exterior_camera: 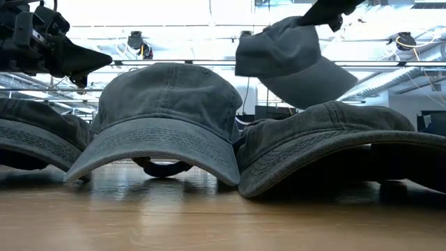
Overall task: Pick & Place hat
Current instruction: Put the right blue cap into the right transparent bin
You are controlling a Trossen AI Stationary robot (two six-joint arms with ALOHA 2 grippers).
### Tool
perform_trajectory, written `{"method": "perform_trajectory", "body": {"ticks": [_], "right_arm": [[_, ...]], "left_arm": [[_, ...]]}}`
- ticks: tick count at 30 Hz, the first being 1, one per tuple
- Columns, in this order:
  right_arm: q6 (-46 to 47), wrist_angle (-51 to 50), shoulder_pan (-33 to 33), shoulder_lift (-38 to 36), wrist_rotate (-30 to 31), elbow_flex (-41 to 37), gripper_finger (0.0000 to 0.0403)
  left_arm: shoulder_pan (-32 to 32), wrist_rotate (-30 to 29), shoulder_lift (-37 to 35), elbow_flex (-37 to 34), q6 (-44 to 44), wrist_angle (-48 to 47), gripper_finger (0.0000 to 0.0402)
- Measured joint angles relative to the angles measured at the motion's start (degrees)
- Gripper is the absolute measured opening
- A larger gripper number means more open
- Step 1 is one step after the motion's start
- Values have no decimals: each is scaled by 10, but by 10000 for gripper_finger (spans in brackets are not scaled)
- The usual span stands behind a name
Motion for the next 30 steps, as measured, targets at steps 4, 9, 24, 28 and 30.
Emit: {"method": "perform_trajectory", "body": {"ticks": [4,9,24,28,30], "right_arm": [[-31,60,-66,12,-70,0,0],[-49,89,-124,43,-104,45,0],[-178,-172,-193,240,-192,389,0],[-234,-231,-205,288,-238,413,0],[-263,-253,-208,307,-238,413,0]], "left_arm": [[0,0,0,0,0,0,31],[0,0,0,0,0,0,31],[0,0,0,0,0,0,31],[0,0,0,0,0,0,31],[0,0,0,0,0,0,31]]}}
